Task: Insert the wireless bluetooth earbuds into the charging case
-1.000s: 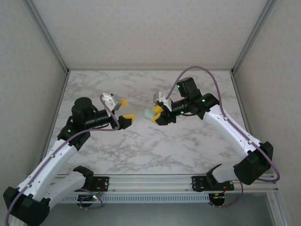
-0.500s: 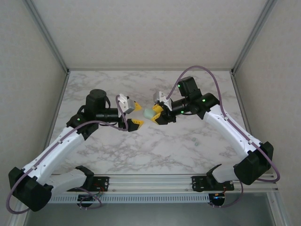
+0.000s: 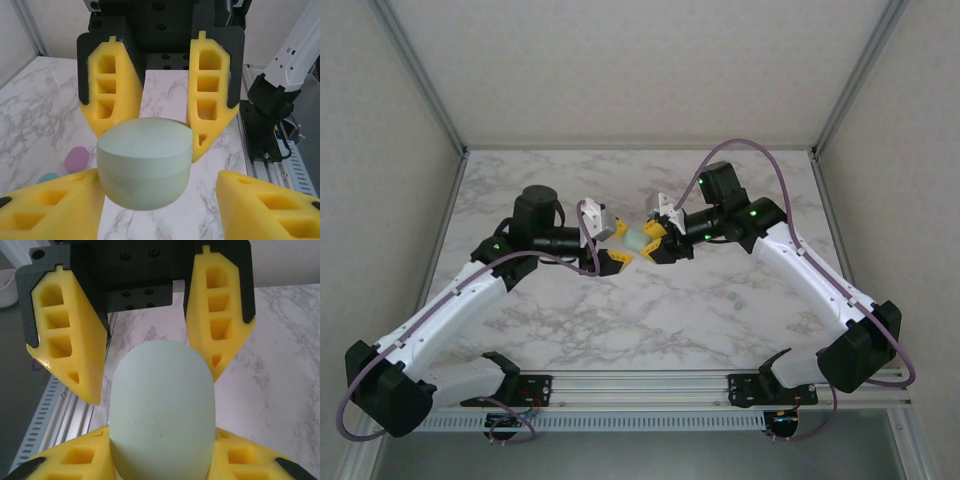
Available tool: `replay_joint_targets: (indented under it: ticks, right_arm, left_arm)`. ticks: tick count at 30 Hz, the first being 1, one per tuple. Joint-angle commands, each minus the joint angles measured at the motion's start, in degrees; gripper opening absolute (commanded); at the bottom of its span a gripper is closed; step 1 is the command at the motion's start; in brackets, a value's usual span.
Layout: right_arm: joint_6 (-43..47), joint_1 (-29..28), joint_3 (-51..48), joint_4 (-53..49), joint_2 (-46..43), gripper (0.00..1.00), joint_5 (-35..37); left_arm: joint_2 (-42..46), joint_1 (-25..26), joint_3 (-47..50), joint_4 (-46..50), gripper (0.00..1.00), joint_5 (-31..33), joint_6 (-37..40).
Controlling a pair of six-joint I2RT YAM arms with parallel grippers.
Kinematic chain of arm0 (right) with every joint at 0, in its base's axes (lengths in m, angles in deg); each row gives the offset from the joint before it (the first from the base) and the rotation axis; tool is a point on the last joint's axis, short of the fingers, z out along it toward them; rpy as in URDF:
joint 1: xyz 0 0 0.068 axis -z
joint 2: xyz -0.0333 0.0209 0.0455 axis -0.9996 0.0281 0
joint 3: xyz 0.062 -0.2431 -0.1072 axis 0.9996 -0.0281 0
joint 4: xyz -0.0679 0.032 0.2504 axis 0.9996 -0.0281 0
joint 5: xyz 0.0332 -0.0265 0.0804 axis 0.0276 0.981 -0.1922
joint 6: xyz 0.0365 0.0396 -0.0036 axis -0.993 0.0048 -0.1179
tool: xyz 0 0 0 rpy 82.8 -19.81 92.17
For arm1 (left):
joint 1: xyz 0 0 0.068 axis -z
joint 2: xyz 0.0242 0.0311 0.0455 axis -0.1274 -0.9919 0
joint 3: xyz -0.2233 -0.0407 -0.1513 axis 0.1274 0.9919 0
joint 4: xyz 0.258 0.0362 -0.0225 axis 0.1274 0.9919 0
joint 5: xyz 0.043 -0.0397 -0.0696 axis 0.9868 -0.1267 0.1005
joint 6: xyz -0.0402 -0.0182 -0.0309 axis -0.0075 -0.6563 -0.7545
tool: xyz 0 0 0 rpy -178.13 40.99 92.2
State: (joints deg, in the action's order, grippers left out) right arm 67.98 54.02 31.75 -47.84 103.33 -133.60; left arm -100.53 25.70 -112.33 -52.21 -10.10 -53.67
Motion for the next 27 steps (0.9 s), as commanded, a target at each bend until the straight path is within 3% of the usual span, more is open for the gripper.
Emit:
replay_joint_targets:
  ticks: [1,16,27]
  right_arm:
    - [0.02,0.27,1.91,1.63,0.16,0.3,-1.51]
    - [-1.48,0.14,1.55,3.74,0.01,0.3,-0.51]
    - [-1.11,0.06,1.6,2.9,0.09,0.31,1.02]
  left_arm:
    - [-0.55,1.0,-2.4,0.44,0.58,-0.48,0.3]
    - [-2.76,2.14,-4.53,3.98,0.52,0.25,2.01]
    - [-3.52,2.34,-5.48,4.83,0.38,0.28,1.72]
